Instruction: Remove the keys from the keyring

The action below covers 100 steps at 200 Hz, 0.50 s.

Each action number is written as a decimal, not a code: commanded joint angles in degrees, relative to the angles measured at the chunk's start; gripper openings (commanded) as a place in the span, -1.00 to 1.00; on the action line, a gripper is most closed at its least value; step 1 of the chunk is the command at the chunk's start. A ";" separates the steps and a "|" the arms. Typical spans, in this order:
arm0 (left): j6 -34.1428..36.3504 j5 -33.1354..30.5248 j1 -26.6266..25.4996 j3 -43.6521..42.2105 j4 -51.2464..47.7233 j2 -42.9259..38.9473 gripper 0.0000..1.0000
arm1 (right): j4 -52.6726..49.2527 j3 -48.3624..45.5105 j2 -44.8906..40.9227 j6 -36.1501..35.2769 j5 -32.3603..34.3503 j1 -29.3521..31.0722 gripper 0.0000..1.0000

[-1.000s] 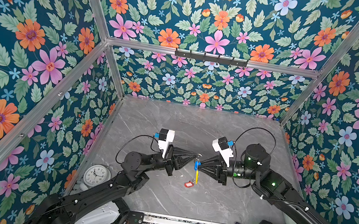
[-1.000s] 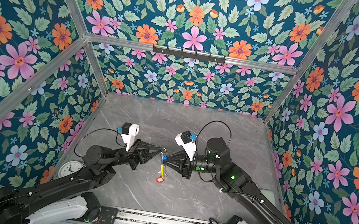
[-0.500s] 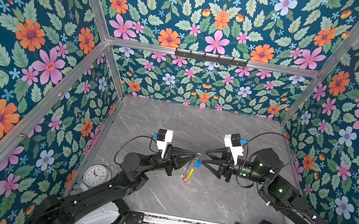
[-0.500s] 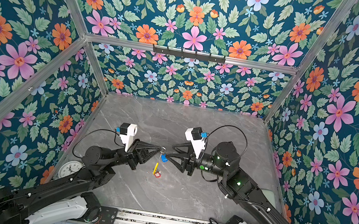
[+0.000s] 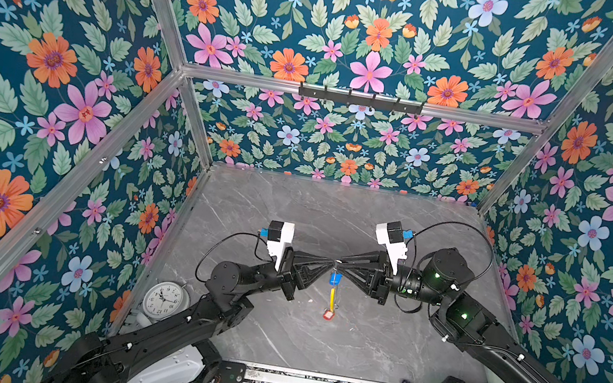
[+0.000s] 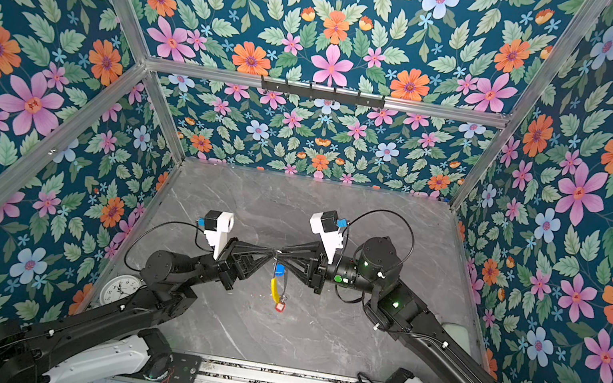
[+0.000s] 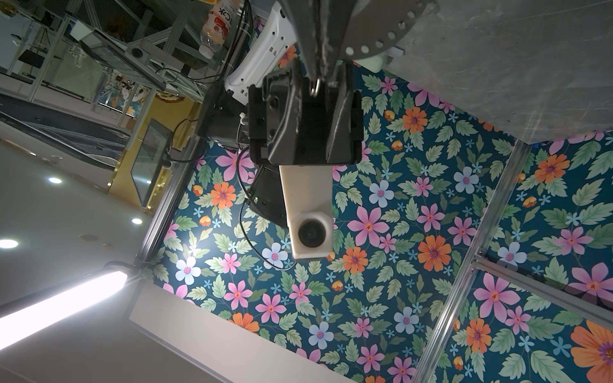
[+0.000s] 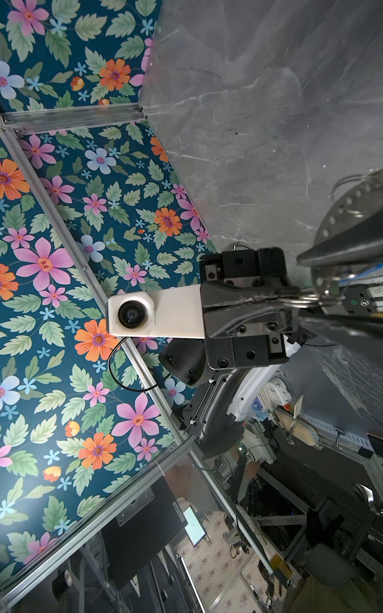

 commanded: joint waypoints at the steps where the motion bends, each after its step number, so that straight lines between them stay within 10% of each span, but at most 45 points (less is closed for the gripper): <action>1: 0.50 -0.45 0.09 0.02 3.17 -0.20 -1.00 | 2.83 -0.15 0.12 0.58 -1.00 0.05 -0.57; 66: -0.23 -0.10 0.04 0.54 3.04 0.45 -1.00 | -0.32 0.10 -1.15 -0.60 0.76 0.05 -1.00; 100: -0.24 0.07 0.06 0.38 1.20 -0.33 -0.42 | -3.35 0.38 -1.85 -1.89 1.79 0.05 -1.00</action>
